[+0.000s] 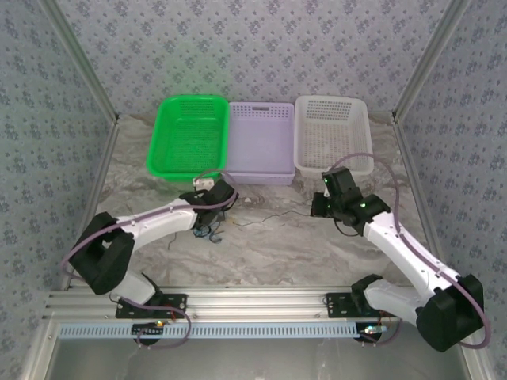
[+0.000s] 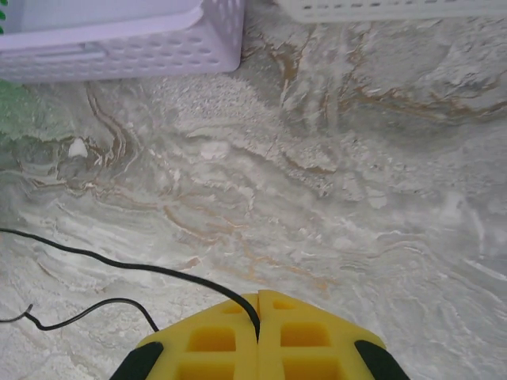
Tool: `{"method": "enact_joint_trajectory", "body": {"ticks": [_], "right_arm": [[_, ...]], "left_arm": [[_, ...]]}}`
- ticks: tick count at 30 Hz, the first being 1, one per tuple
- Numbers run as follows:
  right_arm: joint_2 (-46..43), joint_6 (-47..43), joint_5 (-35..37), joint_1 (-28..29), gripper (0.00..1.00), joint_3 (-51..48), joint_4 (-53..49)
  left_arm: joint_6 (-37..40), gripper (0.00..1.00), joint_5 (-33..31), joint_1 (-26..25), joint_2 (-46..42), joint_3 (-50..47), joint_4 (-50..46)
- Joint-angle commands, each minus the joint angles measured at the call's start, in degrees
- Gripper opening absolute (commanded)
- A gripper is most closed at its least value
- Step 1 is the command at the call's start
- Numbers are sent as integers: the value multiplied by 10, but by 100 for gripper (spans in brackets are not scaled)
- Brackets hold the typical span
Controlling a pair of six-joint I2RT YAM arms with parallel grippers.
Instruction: Untangle the cables
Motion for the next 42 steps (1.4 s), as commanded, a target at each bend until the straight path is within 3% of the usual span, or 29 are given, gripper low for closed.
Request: {"method": "enact_joint_trajectory", "body": {"ticks": [1, 6, 17, 18, 22, 28, 34, 42], "right_arm": [[-21, 21, 38, -26, 0, 31, -44], [-31, 17, 24, -57, 0, 58, -49], [-3, 9, 17, -34, 0, 85, -52], [2, 3, 11, -34, 0, 92, -55], [21, -8, -14, -32, 0, 112, -69], [30, 7, -31, -29, 0, 79, -52], [36, 33, -1, -38, 0, 29, -46], [48, 53, 0, -78, 0, -23, -39]], "left_arm": [[-5, 0, -15, 16, -18, -19, -18], [12, 0, -3, 25, -24, -27, -10], [20, 3, 15, 25, 2, -26, 5], [22, 8, 22, 25, 1, -27, 9], [21, 45, 38, 23, -26, -23, 5], [46, 58, 74, 5, -122, 5, -13], [73, 55, 168, -12, -128, 63, -26], [49, 43, 286, -110, -32, 83, 91]]}}
